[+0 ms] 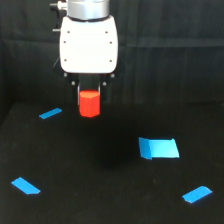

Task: Pick up the red object from the table

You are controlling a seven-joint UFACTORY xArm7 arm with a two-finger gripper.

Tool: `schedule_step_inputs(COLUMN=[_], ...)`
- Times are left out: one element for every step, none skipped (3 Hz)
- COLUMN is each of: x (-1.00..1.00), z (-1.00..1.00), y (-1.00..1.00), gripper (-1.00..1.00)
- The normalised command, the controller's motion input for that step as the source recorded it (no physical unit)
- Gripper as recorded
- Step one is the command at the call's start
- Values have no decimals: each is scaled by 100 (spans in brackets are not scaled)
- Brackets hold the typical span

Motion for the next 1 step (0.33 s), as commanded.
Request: schedule_step_inputs(x=[9], z=[10], y=[-3], gripper=[-99])
